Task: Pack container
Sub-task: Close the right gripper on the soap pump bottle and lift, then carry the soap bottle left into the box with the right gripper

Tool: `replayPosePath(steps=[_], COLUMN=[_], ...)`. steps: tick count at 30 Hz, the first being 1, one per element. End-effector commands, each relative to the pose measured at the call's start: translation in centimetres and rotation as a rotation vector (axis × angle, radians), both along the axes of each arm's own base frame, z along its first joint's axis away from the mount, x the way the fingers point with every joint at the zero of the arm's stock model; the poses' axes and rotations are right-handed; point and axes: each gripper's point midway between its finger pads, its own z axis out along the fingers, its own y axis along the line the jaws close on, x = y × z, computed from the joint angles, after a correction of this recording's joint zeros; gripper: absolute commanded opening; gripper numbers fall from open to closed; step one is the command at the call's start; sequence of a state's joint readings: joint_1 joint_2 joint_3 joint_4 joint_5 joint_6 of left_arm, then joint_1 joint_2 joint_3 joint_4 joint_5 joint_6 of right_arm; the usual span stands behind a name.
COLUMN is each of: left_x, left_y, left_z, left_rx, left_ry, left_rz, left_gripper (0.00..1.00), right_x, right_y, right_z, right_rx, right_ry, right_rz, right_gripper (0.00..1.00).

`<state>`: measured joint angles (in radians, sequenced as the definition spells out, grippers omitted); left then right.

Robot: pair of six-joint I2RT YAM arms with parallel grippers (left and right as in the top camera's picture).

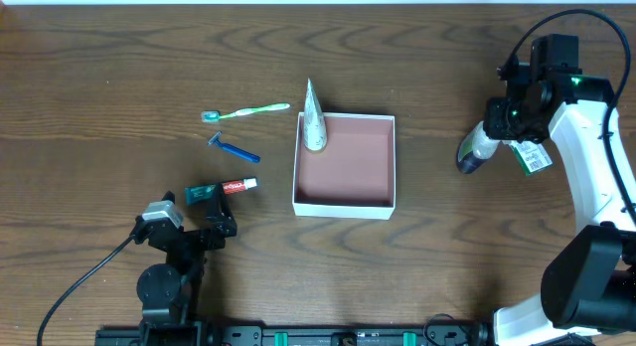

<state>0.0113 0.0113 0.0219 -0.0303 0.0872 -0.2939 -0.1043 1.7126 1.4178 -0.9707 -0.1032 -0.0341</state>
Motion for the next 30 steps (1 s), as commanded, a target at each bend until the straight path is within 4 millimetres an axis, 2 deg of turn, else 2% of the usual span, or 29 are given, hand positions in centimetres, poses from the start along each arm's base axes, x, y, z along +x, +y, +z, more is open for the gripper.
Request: replayPosePath(steps=[1,8,14,18,23,30], left_x=[-0.1,-0.1,-0.1,-0.1,-0.1,-0.1], left_y=[-0.2,-0.2,-0.2,-0.2,-0.2,-0.2], left_z=[-1.6,-1.6,-1.6,-1.6,-1.6,-1.6], left_rx=[0.002,0.002,0.002,0.002,0.002,0.002], left_ry=[0.049,0.049,0.049,0.049,0.049,0.049], left_rz=[-0.014,-0.014,-0.014,-0.014,-0.014,-0.014], left_gripper=[0.98,0.98,0.98,0.98,0.98,0.98], right_x=[0.3,0.8,0.6,0.4,0.1,-0.7], right_y=[1.1,2.2,3.3,5.1,10.3,17.8], right_z=[0.3,3.7,7.7,10.5,13.6,14.4], right_rx=[0.046,0.053,0.047,0.044,0.056,0.082], right_ry=[-0.009,-0.046,-0.067,-0.111,-0.192,-0.246], right_rz=[0.019,0.058,0.100,0.151,0.287,0.434], right_gripper=[0.11,0.12,0.10,0.10,0.11,0.15])
